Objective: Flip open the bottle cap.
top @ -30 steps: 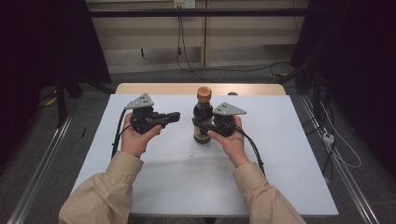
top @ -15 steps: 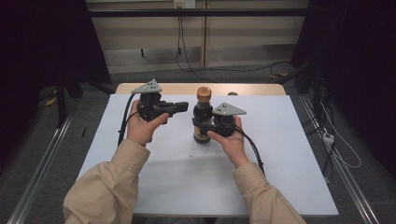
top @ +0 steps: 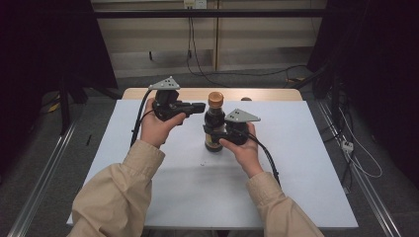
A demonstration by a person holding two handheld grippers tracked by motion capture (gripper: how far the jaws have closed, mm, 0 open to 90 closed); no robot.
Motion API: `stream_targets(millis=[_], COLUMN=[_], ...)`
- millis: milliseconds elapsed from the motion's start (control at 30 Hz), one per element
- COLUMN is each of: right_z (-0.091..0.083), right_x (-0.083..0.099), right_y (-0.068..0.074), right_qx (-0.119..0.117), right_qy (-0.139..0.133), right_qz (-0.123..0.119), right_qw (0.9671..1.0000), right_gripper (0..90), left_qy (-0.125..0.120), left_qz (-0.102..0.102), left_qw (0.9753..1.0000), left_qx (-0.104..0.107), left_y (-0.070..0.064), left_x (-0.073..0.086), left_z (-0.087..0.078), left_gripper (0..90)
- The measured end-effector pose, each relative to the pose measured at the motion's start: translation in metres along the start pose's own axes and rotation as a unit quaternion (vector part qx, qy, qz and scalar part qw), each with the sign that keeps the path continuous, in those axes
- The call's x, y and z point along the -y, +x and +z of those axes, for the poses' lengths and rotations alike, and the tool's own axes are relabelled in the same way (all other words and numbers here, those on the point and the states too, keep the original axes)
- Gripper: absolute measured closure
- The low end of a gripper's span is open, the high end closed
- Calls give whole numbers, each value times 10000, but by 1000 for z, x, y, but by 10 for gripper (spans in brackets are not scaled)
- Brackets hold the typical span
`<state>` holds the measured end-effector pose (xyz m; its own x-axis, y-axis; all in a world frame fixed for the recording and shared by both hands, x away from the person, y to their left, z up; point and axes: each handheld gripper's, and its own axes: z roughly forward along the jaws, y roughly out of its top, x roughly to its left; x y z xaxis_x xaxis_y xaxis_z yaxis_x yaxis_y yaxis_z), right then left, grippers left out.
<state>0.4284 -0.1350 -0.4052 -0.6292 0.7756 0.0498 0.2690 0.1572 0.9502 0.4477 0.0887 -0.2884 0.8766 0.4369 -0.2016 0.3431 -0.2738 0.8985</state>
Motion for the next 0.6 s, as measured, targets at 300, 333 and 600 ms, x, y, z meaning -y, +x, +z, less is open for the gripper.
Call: stream_targets(millis=[300,333,600], right_z=[0,0,0], right_x=[0,0,0], right_y=[0,0,1], right_qx=[13,10,9], right_qy=[-17,-18,-4], right_qz=[4,-6,-21], right_qw=[10000,10000,10000], right_gripper=[310,310,312], left_qy=[112,106,161], left_qz=[43,53,133], left_qw=[9999,9999,9998], left_qx=[-27,-39,-37], left_y=[0,0,-1], left_x=[-4,-5,-10], left_z=[4,3,6], left_gripper=[900,900,900])
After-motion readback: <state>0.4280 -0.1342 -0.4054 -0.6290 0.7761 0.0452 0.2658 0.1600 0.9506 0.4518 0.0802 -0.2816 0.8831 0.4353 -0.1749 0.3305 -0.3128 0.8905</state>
